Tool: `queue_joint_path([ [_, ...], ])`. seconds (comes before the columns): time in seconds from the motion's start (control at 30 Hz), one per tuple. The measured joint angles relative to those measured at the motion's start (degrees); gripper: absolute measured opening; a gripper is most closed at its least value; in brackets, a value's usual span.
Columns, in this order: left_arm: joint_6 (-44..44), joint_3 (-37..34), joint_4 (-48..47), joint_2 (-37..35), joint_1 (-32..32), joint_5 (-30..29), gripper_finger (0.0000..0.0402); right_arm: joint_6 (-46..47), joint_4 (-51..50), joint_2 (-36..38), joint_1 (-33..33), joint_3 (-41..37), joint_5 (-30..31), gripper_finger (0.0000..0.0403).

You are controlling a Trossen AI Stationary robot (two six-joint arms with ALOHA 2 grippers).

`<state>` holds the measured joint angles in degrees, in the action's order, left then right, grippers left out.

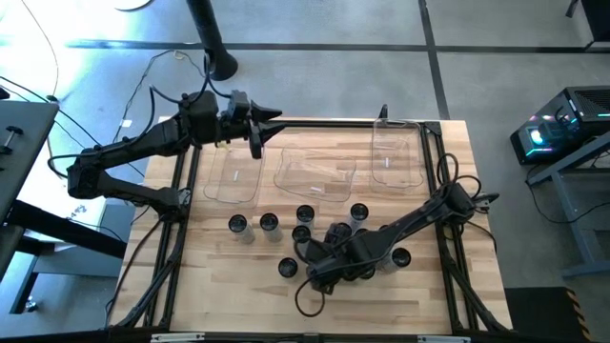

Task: Sort soda cans
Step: Move the white-pink soda can to the bottom center of the table, then adjust the top center transparent bin

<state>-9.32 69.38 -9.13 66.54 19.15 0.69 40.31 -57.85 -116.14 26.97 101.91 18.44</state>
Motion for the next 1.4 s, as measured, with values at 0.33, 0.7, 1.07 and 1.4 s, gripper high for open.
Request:
queue_joint_path([
  [0.33, -0.04, 0.0, 0.12, -0.01, 1.15, 0.13, 0.02, -7.17, -1.98, 4.59, -0.36, 0.0, -1.08, 0.0358],
  [0.7, 1.5, 0.0, 0.05, 0.0, 1.69, 0.2, 0.02, -10.6, -3.28, 10.42, -0.59, 0.02, 1.18, 0.0358],
  [1.07, -6.02, 0.02, -4.16, 0.96, 9.07, 1.23, 0.02, 1.87, -0.49, 16.53, -6.28, 0.02, 1.54, 0.0358],
  [1.4, -1.74, 0.02, -5.92, 5.87, 15.73, 15.99, 0.02, -3.76, 1.85, 18.43, -16.89, 0.09, 5.25, 0.0356],
])
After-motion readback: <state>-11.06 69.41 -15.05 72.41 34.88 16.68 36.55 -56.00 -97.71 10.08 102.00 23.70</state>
